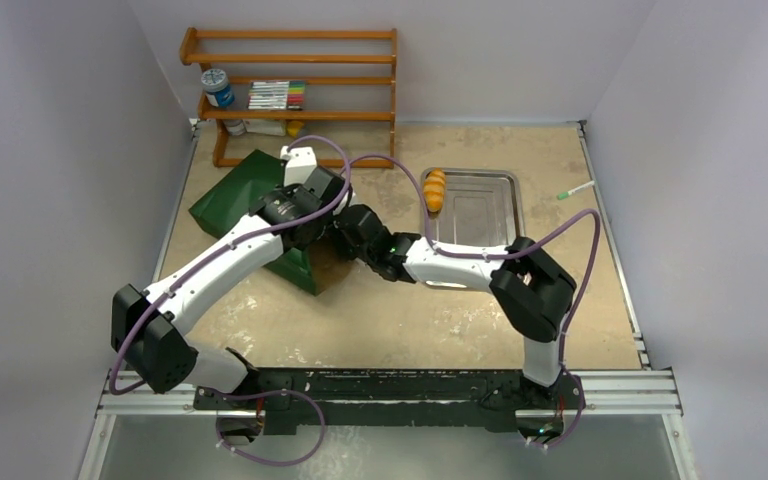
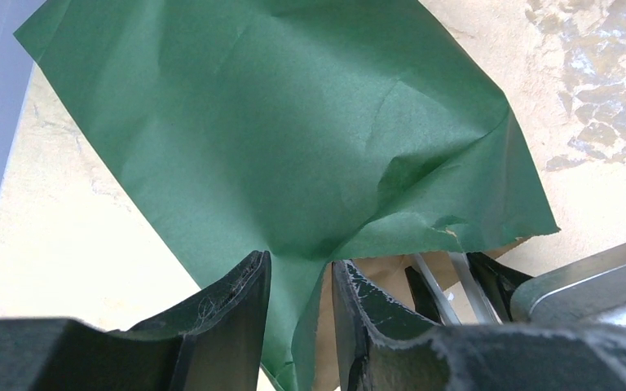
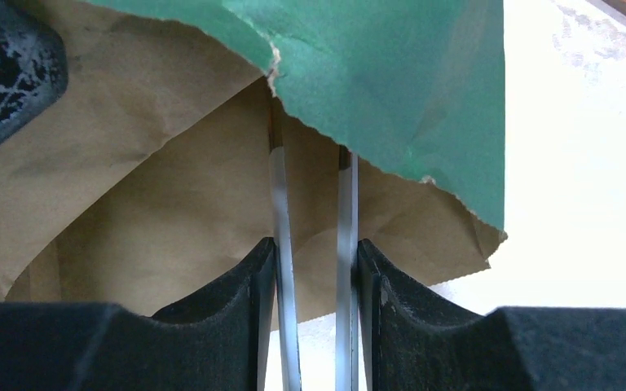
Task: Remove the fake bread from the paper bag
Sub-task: Take out the fake bread from the paper bag.
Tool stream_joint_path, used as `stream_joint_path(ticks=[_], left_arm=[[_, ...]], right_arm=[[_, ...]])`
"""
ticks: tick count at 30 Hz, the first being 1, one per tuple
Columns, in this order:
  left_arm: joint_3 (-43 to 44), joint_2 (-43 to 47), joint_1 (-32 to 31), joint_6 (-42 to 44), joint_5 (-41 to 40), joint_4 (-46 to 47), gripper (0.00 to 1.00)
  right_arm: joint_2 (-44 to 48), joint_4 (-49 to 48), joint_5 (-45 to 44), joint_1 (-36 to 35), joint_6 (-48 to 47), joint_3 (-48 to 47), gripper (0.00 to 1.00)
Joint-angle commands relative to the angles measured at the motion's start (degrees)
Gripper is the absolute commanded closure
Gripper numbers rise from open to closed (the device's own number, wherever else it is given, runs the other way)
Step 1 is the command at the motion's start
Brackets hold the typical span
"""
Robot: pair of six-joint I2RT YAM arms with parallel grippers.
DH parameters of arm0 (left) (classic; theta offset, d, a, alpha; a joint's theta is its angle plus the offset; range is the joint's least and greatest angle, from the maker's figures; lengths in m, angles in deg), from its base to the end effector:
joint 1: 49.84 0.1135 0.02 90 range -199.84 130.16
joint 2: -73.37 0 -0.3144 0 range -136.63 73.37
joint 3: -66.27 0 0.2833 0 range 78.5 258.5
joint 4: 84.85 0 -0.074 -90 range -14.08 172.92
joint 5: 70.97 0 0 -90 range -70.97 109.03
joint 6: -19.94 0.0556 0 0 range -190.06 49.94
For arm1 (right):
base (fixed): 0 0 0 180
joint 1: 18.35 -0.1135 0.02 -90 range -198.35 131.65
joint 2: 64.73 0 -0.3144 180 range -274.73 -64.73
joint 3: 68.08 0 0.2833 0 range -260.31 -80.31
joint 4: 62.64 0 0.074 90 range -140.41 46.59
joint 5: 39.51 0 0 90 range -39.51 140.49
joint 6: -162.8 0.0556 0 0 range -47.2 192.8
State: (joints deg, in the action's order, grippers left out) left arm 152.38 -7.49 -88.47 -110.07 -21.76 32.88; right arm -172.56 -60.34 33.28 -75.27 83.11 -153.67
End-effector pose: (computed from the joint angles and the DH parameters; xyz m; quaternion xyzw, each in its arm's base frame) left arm 0.2690 -0.1685 0.3524 -0.1097 0.8975 0.0899 0.4176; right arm 0.2835 0.4050 0.2528 -0.2548 0.7959 0.1911 0.5149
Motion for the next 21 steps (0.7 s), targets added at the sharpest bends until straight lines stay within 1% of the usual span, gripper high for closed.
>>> stream_joint_path(ticks=[1,8,11,13,15,16,17,21], left_arm=[[0.0,1.8,-3.1,1.0,7.2,4.7,0.66],[0.0,1.9,-3.1,0.8,7.1,4.6,0.67],[-0.1,1.9,-3.1,0.5,7.2,4.8,0.67],[-0.1,1.9,-3.1,0.5,7.2,4.8,0.68],[-0.1,1.9,-3.1,0.5,7.0,4.9,0.68],[-0.1,2.0,-3.1,0.4,6.9,4.8,0.68],[-0.1,2.0,-3.1,0.3,6.8,4.9,0.68],[-0.1,2.0,-3.1,-0.1,6.5,5.1,0.68]], right_arm=[[-3.2,-2.0,1.7,-1.1,-1.5,-2.1,0.60],[-6.2,-1.5,0.5,-1.1,-1.8,-4.7,0.59],[-7.6,-0.4,-0.9,-1.1,-2.0,-6.4,0.63],[-8.4,1.1,-2.3,-1.0,-2.0,-7.8,0.71],[-9.2,2.7,-3.8,-1.0,-1.7,-8.9,0.87],[-9.6,3.5,-4.4,-1.0,-1.6,-9.3,0.97],[-9.8,4.3,-4.8,-1.0,-1.4,-9.7,1.00],[-8.4,5.0,-5.2,-1.1,-0.6,-8.2,1.00]])
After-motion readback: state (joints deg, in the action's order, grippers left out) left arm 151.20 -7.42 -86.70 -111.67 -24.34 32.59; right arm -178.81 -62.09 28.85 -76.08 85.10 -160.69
